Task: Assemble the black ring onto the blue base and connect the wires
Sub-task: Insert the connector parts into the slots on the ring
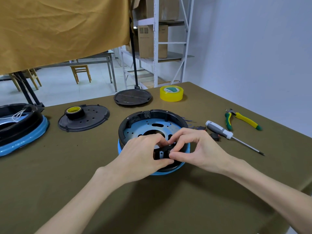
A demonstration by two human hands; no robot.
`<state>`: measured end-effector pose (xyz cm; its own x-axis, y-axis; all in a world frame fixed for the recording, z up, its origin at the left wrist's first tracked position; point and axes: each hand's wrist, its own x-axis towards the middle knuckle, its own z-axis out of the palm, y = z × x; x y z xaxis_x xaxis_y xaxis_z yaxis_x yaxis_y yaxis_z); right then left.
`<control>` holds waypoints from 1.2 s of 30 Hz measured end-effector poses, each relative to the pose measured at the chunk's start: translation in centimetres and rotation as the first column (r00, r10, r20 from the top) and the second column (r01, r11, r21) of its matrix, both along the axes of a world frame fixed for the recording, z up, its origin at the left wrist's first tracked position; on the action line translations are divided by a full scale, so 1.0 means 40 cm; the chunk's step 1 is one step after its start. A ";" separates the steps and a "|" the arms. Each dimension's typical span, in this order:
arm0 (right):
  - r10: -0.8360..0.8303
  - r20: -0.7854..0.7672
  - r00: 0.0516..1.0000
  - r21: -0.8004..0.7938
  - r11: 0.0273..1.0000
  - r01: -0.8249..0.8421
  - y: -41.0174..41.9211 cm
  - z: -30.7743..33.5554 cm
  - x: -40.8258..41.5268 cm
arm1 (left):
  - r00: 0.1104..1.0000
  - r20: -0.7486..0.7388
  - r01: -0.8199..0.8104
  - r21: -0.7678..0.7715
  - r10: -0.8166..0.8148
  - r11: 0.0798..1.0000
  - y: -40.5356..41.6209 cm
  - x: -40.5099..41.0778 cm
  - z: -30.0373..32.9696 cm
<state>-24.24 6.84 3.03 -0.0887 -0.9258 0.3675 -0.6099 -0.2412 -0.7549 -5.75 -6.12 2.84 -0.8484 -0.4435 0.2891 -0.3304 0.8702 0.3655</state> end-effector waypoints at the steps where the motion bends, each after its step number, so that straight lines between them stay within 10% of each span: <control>1: 0.004 -0.012 1.000 0.006 1.000 -0.003 0.002 0.003 -0.001 | 1.000 -0.007 0.004 0.001 -0.004 1.000 0.000 -0.001 -0.001; 24: 0.017 -0.061 0.998 -0.076 0.997 -0.022 -0.011 -0.014 -0.013 | 0.997 -0.005 0.074 0.039 -0.074 0.996 -0.006 0.007 -0.002; 36: 0.022 -0.254 0.967 0.162 0.987 0.020 -0.057 0.065 -0.033 | 0.994 0.008 0.113 -0.033 -0.112 0.993 -0.007 0.005 0.007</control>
